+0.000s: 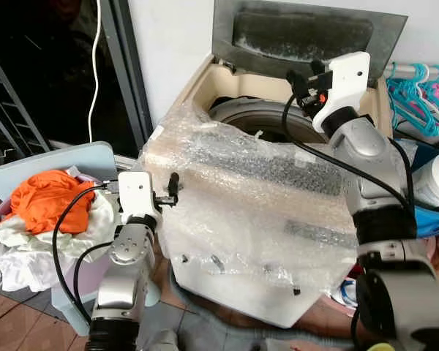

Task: Clothes washing

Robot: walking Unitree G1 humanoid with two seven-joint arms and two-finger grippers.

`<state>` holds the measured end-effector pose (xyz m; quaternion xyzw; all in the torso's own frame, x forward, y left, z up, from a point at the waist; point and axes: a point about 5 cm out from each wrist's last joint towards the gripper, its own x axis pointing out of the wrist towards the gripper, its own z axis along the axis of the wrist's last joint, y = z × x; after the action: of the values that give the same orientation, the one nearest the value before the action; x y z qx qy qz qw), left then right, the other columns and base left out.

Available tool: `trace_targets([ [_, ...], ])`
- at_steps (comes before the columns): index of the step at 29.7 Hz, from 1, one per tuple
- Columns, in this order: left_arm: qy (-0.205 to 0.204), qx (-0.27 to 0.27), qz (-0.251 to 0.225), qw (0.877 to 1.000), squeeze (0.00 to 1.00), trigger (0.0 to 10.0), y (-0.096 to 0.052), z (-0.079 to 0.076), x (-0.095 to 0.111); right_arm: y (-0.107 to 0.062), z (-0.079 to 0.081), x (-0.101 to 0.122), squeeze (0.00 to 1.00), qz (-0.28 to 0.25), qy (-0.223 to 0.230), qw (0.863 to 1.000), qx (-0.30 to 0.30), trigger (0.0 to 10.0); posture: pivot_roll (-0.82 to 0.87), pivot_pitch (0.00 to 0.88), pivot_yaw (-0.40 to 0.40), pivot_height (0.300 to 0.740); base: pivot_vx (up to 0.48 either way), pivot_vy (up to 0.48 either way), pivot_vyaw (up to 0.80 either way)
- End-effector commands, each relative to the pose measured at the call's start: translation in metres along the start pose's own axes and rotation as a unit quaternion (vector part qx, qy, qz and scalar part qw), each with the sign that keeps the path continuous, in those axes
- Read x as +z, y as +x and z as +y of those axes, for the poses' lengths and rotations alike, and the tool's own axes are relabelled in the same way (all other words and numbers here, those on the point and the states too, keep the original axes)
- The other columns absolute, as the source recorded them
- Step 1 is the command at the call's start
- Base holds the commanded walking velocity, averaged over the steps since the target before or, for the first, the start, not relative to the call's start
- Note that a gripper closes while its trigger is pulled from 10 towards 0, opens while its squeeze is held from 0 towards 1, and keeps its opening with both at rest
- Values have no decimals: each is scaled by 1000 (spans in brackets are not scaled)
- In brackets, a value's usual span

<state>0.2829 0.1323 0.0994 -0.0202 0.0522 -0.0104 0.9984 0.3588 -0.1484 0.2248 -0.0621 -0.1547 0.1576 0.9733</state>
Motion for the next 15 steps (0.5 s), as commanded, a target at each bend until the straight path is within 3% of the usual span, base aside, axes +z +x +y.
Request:
trace_targets([
  [1, 3, 7, -1, 1000, 0, 10000, 2, 2, 3, -4, 9, 2, 1000, -9, -16, 1000, 7, 10000, -60, 0, 10, 740, -240, 416, 0],
  [6, 4, 5, -1, 1000, 0, 10000, 1, 2, 3, -20, 29, 1, 1000, -32, -47, 998, 4, 10000, -67, 0, 16, 740, -48, 443, 0],
  [15, 6, 2, -5, 1000, 0, 10000, 3, 0, 5, -30, 41, 0, 1000, -36, -64, 997, -10, 10000, -69, 0, 17, 740, 0, 473, 0],
])
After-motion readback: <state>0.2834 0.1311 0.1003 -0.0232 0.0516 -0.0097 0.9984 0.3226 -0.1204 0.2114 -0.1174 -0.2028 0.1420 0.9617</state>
